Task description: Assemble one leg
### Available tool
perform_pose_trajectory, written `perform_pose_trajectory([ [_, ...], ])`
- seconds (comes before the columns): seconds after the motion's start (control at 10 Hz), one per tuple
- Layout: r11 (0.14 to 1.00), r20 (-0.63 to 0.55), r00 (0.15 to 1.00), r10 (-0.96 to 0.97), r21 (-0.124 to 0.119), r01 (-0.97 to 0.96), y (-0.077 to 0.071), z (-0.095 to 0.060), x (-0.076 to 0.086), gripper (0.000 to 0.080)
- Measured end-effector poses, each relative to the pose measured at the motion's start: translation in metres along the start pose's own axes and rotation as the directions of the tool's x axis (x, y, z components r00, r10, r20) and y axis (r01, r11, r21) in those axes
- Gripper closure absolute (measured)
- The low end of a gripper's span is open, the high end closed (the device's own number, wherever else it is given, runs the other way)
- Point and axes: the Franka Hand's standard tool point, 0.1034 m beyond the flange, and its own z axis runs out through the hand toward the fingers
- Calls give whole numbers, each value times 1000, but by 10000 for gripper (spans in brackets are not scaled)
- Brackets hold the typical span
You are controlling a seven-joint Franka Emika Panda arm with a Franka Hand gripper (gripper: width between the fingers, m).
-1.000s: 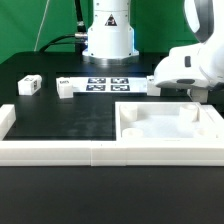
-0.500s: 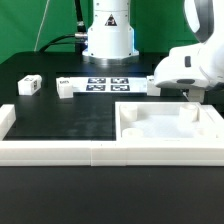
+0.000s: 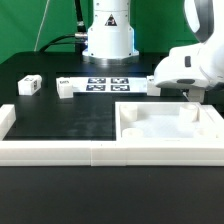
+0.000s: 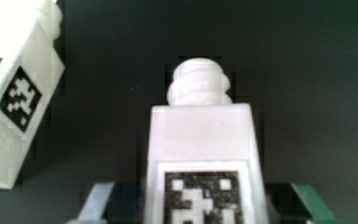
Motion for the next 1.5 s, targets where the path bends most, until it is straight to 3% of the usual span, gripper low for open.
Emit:
perform_pose_trajectory([
  [0.3, 1000, -28, 999, 25, 2, -25, 6, -30, -30, 515],
  [0.7, 1000, -105, 994, 23, 14, -22, 3, -34, -25, 514],
  [0.8, 1000, -191, 981, 22, 26, -18, 0, -38, -18, 514],
  [0.9, 1000, -304, 953, 14, 20, -8, 2, -39, -9, 514],
  [1.0, 1000, -371, 929, -10, 0, 11, 7, -43, -10, 514],
  [1.3, 998, -584, 809, -66, -28, 62, 24, -81, -20, 514],
  [1.4, 998, -641, 765, -65, -21, 67, 25, -93, -22, 514],
  [1.5, 996, -731, 680, -64, -9, 84, 20, -96, -18, 514],
])
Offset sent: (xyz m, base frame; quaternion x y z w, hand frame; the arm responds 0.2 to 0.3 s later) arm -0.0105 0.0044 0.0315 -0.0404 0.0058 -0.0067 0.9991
